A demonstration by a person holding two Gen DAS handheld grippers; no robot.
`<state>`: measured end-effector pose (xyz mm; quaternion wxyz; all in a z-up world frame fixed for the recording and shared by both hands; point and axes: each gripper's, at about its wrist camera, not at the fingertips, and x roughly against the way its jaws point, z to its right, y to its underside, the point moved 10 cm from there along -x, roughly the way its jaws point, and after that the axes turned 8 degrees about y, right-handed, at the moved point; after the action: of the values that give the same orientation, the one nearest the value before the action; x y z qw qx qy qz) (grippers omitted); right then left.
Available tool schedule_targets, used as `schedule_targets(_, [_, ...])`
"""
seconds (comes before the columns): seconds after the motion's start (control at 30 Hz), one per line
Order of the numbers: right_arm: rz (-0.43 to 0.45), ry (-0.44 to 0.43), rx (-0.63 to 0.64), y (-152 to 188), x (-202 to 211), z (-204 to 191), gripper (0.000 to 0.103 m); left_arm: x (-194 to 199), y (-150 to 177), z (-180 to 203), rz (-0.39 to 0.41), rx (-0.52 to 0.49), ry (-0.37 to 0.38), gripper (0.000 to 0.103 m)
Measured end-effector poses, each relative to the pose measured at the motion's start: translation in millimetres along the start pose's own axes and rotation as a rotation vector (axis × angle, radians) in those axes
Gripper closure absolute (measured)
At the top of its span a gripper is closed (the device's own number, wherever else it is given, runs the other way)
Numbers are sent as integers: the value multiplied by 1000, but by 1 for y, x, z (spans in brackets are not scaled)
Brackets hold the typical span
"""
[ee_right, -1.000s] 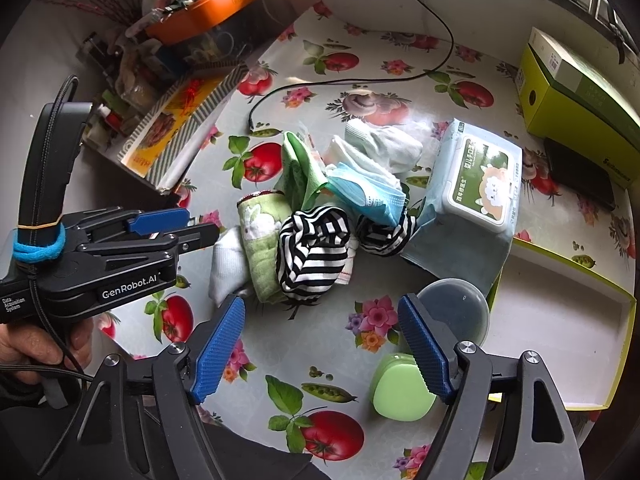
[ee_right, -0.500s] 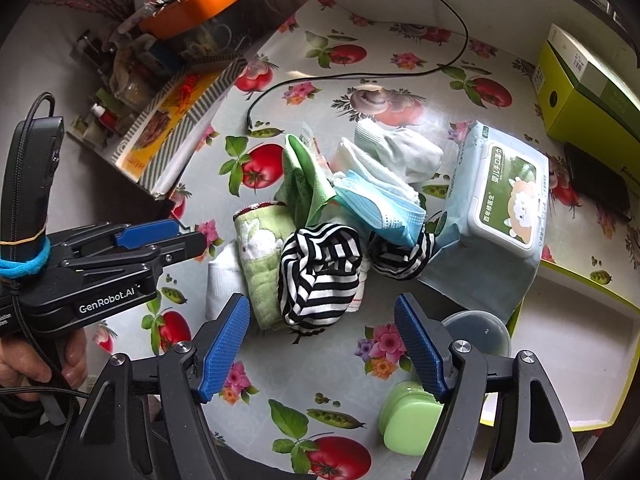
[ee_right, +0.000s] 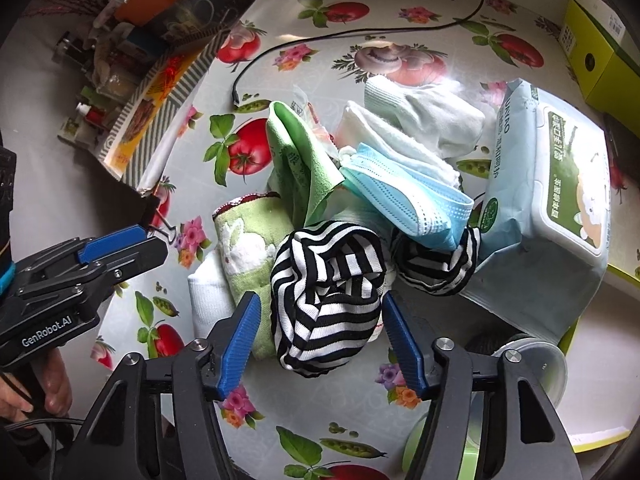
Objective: Organize soft objects
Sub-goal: 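Lower the right gripper onto the black-and-white striped sock and close, then grasp the white sock with the left gripper while the right gripper holds the striped sock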
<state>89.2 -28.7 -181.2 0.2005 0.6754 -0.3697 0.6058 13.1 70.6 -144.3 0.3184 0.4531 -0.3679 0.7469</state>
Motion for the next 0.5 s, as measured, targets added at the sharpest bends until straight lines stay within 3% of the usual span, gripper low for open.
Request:
schedule_targets(0.17, [13,-11,-22,-3,2,7,83,-3,0,-1,-6,10,9,60])
schedule_targets(0.27, [15,-19,-29,-1,5,11,89,-5,0,0,-10,10,13,60])
schedule_targets(0.5, [55,-45,-31,4,28,6,89,-5,0,5,-10,1,25,60])
